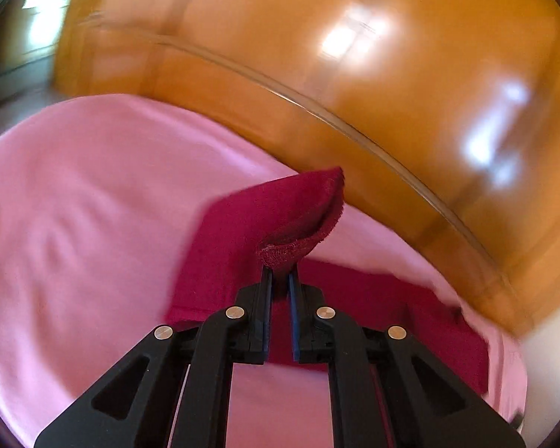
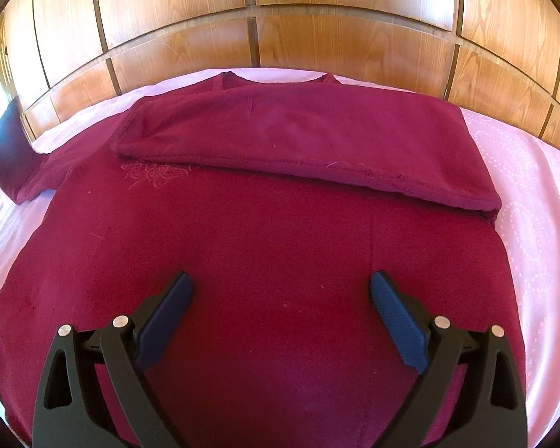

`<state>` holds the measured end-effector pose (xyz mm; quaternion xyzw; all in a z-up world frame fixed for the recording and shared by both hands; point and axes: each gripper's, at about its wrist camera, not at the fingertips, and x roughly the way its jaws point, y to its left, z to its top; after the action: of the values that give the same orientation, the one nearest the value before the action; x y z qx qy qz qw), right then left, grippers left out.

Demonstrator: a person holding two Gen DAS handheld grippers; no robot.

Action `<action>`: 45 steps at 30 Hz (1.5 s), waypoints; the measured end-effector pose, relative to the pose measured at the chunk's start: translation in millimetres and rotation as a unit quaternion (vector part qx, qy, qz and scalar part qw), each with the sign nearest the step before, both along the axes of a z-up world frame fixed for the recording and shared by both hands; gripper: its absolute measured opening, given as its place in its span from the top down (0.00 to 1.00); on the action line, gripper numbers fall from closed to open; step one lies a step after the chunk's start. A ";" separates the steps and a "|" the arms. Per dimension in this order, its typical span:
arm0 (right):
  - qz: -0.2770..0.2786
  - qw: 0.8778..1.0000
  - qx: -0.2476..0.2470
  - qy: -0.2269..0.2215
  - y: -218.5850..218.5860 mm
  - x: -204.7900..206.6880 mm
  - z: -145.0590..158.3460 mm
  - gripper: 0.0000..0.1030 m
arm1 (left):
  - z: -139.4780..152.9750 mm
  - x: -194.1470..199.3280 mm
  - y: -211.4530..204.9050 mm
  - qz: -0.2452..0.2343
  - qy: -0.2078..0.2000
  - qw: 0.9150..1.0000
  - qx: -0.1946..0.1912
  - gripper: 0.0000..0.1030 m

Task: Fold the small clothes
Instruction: 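Grasp the folded sleeve with the left tool, tuck it over, release, then grasp the sweater side with the right tool and fold it toward the center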

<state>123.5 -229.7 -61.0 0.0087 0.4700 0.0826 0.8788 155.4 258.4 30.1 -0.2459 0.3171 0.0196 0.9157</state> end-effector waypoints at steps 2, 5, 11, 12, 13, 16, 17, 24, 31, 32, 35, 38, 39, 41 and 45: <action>0.000 1.000 0.002 0.000 -0.5 -0.6 0.2 0.07 | -6.1 3.6 -43.4 -0.047 0.005 0.999 0.009 0.94; 0.000 1.000 0.005 -0.001 -1.1 -1.3 0.7 0.07 | -25.8 11.3 -102.4 -0.100 0.033 0.994 0.026 0.94; -0.001 1.000 0.012 -0.002 -2.5 -2.6 2.4 0.06 | -60.0 15.3 -159.0 -0.161 0.083 0.982 0.046 0.75; -0.001 1.000 0.013 -0.002 -2.8 -2.5 2.6 0.06 | -60.0 10.2 -163.0 -0.167 0.079 0.982 0.050 0.66; -0.001 1.000 0.014 -0.002 -3.0 -2.5 2.8 0.06 | -58.2 1.5 -164.5 -0.167 0.069 0.982 0.055 0.61; -0.001 1.000 0.017 -0.001 -3.7 -1.8 3.1 0.06 | -54.2 -19.1 -167.1 -0.158 0.049 0.984 0.073 0.52; -0.001 1.000 0.017 0.000 -3.8 -1.7 3.4 0.06 | -53.6 -27.3 -164.9 -0.158 0.045 0.984 0.072 0.52; 0.034 0.991 0.125 0.037 17.8 19.8 25.2 0.30 | -69.4 -77.6 -163.4 -0.157 0.041 0.984 0.072 0.52; 0.095 0.937 0.305 0.143 99.0 82.4 10.7 0.38 | -89.1 -85.3 -168.2 -0.161 0.055 0.982 0.086 0.52; 0.095 0.933 0.308 0.159 112.4 92.5 4.0 0.38 | -91.1 -83.9 -167.3 -0.160 0.056 0.982 0.082 0.52; 0.080 0.933 0.295 0.191 139.8 112.5 -15.0 0.38 | -94.8 -84.1 -161.7 -0.157 0.054 0.984 0.070 0.52; 0.089 0.944 0.263 0.180 160.8 119.0 -15.0 0.67 | -97.6 -88.9 -160.2 -0.161 0.049 0.983 0.069 0.52; 0.096 0.945 0.254 0.181 167.2 119.5 -13.4 0.83 | -98.2 -90.4 -160.8 -0.162 0.047 0.983 0.072 0.52; 0.110 0.958 0.218 0.152 174.8 115.7 0.4 0.95 | -99.1 -92.6 -163.3 -0.162 0.045 0.982 0.082 0.52; 0.145 0.965 0.205 0.072 168.0 102.8 53.7 0.95 | -99.3 -96.7 -165.6 -0.161 0.044 0.982 0.088 0.52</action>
<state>226.3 -61.8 -7.3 0.1263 0.5011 0.3023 0.8010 58.6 92.9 -69.2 -0.1089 0.3898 -0.0889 0.9101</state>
